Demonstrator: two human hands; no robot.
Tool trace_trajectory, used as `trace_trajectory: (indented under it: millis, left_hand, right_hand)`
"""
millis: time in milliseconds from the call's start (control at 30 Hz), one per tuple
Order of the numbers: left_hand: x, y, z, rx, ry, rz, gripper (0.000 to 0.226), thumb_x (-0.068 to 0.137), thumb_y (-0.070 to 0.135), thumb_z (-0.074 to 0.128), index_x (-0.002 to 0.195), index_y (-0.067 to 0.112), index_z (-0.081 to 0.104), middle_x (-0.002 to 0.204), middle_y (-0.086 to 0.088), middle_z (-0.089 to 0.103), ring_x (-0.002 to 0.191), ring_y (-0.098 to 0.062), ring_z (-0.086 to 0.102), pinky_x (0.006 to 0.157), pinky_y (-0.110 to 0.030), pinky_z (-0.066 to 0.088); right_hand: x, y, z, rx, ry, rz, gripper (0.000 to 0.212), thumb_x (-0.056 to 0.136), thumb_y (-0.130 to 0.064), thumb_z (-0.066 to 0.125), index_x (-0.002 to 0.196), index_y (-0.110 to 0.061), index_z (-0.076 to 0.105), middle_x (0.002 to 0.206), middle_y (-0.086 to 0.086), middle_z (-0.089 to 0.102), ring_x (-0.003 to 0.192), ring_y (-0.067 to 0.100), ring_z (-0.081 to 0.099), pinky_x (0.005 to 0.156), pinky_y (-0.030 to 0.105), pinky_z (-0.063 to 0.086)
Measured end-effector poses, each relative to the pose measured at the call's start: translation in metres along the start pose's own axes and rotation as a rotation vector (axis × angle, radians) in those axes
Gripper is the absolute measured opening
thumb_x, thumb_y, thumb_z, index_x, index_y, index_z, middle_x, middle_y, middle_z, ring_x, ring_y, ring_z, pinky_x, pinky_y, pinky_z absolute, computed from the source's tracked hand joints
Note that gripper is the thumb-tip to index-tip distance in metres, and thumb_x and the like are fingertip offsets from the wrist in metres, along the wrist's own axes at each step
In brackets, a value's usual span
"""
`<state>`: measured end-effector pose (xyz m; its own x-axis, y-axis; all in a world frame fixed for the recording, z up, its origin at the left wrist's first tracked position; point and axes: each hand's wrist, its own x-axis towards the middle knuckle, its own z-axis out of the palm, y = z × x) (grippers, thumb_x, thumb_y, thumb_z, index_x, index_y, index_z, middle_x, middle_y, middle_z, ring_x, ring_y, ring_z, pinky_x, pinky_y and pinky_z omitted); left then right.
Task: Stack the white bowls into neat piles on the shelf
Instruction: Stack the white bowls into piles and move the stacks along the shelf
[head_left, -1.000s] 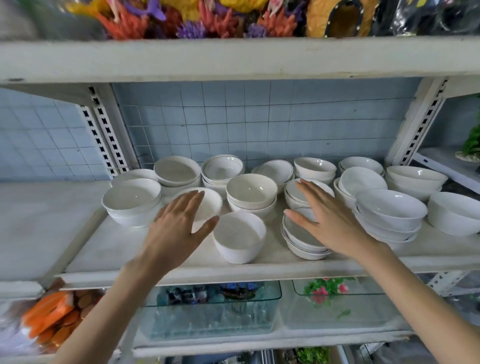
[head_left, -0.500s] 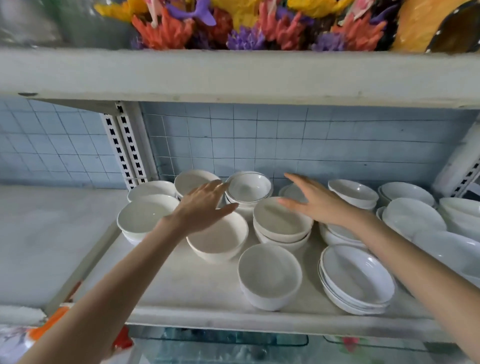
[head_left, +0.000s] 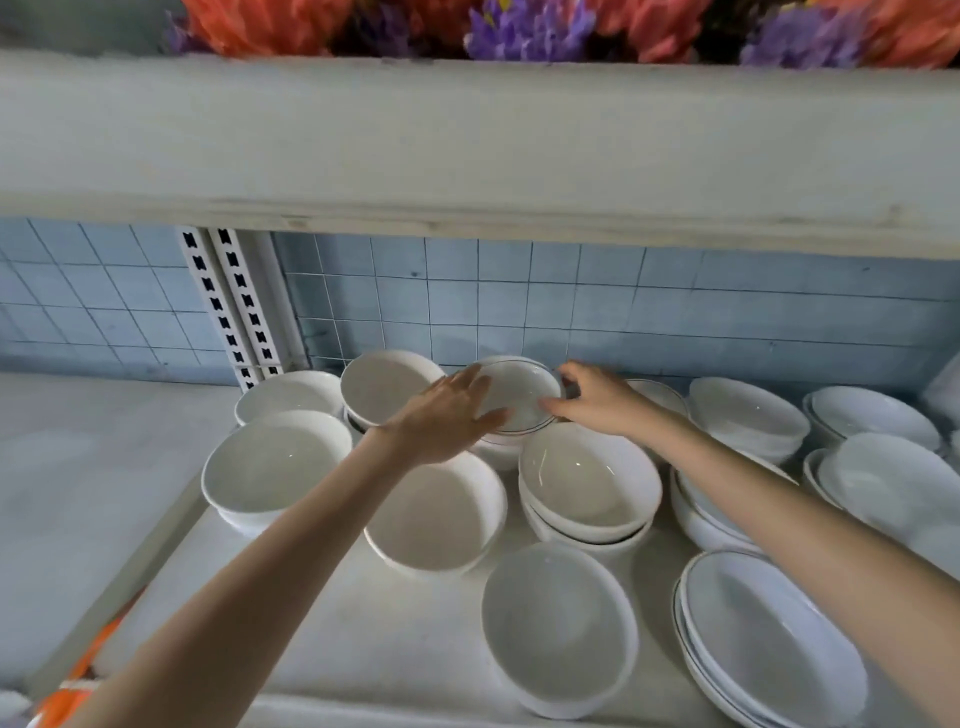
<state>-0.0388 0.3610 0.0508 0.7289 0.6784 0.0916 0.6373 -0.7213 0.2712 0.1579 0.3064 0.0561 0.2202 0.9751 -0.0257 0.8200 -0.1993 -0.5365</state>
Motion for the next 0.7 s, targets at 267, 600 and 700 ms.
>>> trace_trajectory:
  millis: [267, 600, 700]
  left_hand:
    - [0.017, -0.008, 0.018, -0.031, 0.082, -0.068, 0.038, 0.095, 0.020, 0.047, 0.128, 0.002, 0.041, 0.141, -0.010, 0.038, 0.128, -0.029, 0.037, 0.096, -0.035, 0.035]
    - [0.029, -0.012, 0.015, -0.103, 0.140, -0.146, 0.057, 0.086, 0.002, 0.050, 0.140, 0.003, 0.035, 0.140, -0.016, 0.039, 0.127, -0.034, 0.037, 0.096, -0.039, 0.040]
    - [0.035, -0.015, 0.013, -0.135, 0.165, -0.179, 0.054, 0.084, 0.000, 0.052, 0.137, 0.004, 0.042, 0.133, -0.017, 0.043, 0.121, -0.036, 0.042, 0.093, -0.043, 0.043]
  right_hand:
    - [0.022, -0.006, 0.008, -0.048, 0.154, 0.101, 0.024, 0.070, -0.010, 0.061, 0.091, 0.001, 0.062, 0.090, 0.016, 0.067, 0.081, 0.032, 0.059, 0.065, 0.034, 0.046]
    - [0.025, -0.006, 0.012, -0.203, 0.305, 0.027, 0.013, 0.082, -0.019, 0.059, 0.084, -0.008, 0.065, 0.084, 0.010, 0.067, 0.084, 0.035, 0.059, 0.062, 0.032, 0.042]
    - [0.026, -0.004, 0.013, -0.215, 0.337, -0.013, 0.012, 0.085, -0.022, 0.056, 0.085, -0.012, 0.063, 0.082, 0.008, 0.066, 0.083, 0.035, 0.059, 0.059, 0.030, 0.036]
